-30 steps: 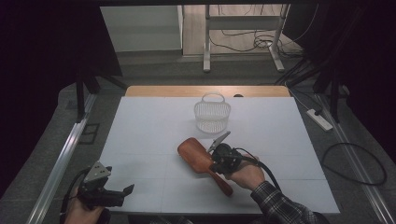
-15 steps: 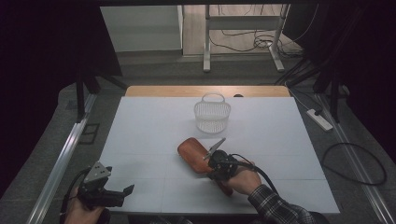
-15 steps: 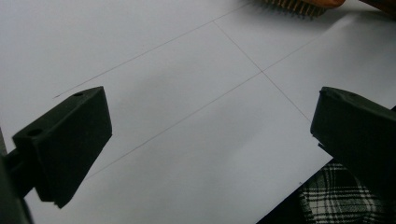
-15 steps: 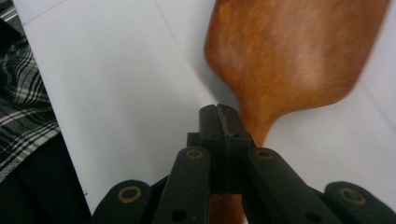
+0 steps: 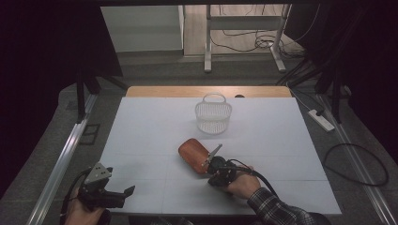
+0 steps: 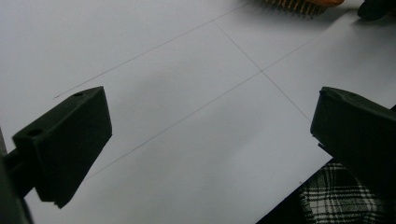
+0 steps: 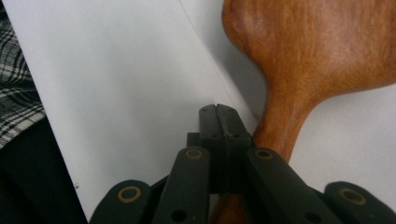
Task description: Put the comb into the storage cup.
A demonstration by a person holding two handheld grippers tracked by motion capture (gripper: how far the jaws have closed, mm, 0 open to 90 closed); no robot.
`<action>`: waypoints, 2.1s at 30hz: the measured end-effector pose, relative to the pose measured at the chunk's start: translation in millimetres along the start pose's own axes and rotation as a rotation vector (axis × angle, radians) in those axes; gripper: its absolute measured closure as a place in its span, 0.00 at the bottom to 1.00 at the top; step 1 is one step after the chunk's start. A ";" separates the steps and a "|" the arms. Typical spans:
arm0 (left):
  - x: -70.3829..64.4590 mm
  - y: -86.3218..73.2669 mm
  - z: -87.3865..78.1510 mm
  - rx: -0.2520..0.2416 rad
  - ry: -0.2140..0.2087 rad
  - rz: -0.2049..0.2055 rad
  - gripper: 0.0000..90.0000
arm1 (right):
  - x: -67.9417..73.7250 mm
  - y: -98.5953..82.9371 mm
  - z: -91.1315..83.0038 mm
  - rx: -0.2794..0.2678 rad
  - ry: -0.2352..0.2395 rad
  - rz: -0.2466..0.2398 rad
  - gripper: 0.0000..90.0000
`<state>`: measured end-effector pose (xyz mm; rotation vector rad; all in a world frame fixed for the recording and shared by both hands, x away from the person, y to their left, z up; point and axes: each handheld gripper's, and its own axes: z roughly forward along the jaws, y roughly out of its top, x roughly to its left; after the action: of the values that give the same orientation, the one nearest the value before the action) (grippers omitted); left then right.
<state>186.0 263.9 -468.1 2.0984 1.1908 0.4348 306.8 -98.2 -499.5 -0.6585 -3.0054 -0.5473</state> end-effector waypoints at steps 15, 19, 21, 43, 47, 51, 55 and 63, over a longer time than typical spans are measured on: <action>-0.3 0.2 0.3 0.002 0.002 0.001 0.00 | -22.3 -10.8 -4.7 0.009 -0.035 0.047 0.99; -0.3 0.2 0.3 0.002 0.002 0.001 0.00 | -20.1 -10.0 -5.9 0.003 -0.029 0.045 0.99; -0.3 0.2 0.3 0.002 0.002 0.000 0.00 | -19.2 -9.6 -8.0 -0.011 -0.024 0.041 0.99; -0.2 0.5 0.9 0.007 0.003 -0.002 0.00 | -14.6 0.5 -41.3 -0.101 -0.077 0.020 0.76; 0.0 0.5 0.9 0.007 0.002 -0.003 0.00 | -18.4 -0.6 -45.3 -0.116 -0.092 0.029 0.66; -0.2 0.6 1.0 0.007 0.003 -0.003 0.00 | -21.2 -0.8 -47.7 -0.121 -0.106 0.034 0.53; -0.1 0.6 1.1 0.008 0.002 -0.003 0.00 | -23.7 -0.9 -49.1 -0.125 -0.122 0.035 0.42; -0.1 0.6 1.2 0.009 0.002 -0.004 0.00 | -29.3 0.1 -43.2 -0.099 -0.121 0.055 0.17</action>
<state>186.9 263.1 -468.5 2.1027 1.2001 0.4305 331.0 -124.7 -461.6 -0.8061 -3.0765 -0.6819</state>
